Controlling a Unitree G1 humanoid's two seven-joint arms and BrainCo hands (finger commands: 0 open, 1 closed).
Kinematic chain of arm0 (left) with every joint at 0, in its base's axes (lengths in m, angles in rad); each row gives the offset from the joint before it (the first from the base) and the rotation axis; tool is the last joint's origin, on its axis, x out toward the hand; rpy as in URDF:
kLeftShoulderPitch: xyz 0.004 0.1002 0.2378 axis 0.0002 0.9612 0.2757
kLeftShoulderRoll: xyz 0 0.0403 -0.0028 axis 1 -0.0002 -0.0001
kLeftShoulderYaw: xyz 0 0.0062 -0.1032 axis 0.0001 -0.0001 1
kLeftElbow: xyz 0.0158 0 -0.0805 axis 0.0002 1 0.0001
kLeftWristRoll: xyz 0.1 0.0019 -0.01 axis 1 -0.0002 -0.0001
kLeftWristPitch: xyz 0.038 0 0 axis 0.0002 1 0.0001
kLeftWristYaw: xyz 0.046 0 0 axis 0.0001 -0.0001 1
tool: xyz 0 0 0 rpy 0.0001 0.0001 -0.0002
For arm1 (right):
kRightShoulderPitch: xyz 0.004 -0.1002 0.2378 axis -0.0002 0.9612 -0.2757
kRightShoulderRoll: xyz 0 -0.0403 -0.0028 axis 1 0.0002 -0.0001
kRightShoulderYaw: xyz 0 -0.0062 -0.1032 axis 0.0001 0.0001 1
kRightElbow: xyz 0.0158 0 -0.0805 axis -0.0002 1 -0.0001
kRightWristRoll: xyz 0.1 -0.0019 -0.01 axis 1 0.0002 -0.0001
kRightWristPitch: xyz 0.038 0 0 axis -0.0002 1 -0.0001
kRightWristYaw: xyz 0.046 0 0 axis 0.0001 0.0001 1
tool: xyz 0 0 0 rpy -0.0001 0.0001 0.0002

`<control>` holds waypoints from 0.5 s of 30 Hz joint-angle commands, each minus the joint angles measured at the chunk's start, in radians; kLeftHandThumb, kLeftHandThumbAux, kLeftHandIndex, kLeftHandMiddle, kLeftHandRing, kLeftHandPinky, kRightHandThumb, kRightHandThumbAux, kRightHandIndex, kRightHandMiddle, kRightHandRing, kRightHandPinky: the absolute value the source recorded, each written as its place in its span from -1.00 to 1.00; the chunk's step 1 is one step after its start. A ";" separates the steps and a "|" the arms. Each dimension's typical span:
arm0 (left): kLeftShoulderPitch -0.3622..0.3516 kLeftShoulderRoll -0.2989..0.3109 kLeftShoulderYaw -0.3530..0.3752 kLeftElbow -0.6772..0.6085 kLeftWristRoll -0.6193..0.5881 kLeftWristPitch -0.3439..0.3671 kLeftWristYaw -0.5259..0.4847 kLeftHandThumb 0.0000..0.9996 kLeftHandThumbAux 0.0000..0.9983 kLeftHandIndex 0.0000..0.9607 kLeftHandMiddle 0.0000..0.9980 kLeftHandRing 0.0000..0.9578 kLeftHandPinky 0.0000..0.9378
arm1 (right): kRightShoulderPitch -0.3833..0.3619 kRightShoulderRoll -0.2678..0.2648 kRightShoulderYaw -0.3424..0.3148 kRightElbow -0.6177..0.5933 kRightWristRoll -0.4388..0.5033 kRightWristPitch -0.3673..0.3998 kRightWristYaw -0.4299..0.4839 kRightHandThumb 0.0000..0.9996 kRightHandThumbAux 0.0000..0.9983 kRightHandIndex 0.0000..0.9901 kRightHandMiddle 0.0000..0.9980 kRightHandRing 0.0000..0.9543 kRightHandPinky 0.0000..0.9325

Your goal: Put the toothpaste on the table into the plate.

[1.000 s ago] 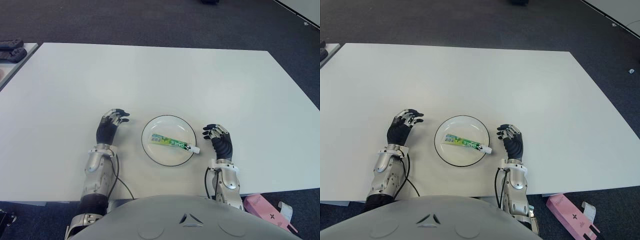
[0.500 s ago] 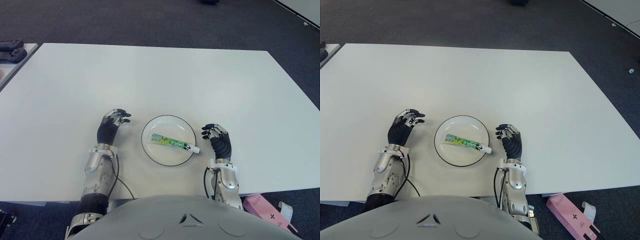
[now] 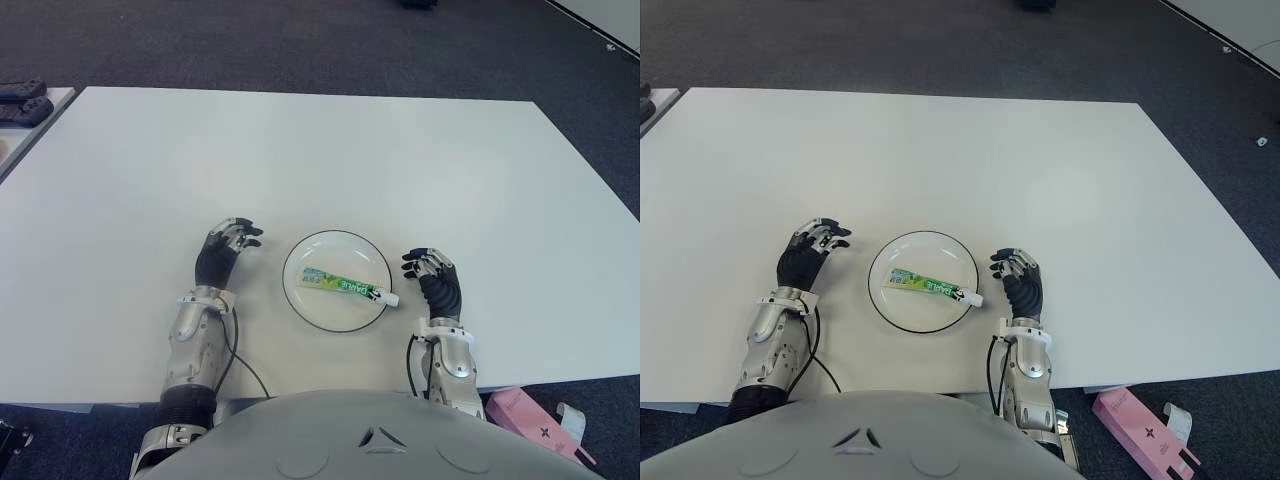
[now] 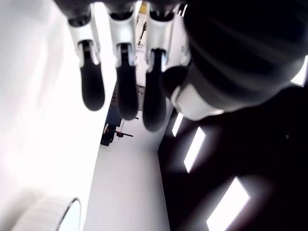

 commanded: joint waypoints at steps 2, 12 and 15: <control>0.016 -0.014 0.004 0.052 0.006 0.034 -0.001 0.41 0.44 -0.10 0.14 0.15 0.12 | -0.002 0.007 0.004 0.020 -0.007 -0.001 -0.003 0.42 0.46 -0.13 0.01 0.08 0.10; 0.019 -0.024 0.007 0.053 0.006 0.022 -0.007 0.41 0.44 -0.10 0.13 0.14 0.11 | 0.000 0.008 0.004 0.019 -0.004 0.003 -0.002 0.42 0.46 -0.13 0.00 0.07 0.10; 0.021 -0.026 0.006 0.053 0.008 0.016 -0.008 0.41 0.44 -0.10 0.12 0.14 0.10 | 0.002 0.010 0.004 0.017 -0.003 0.006 -0.003 0.42 0.46 -0.13 0.00 0.08 0.10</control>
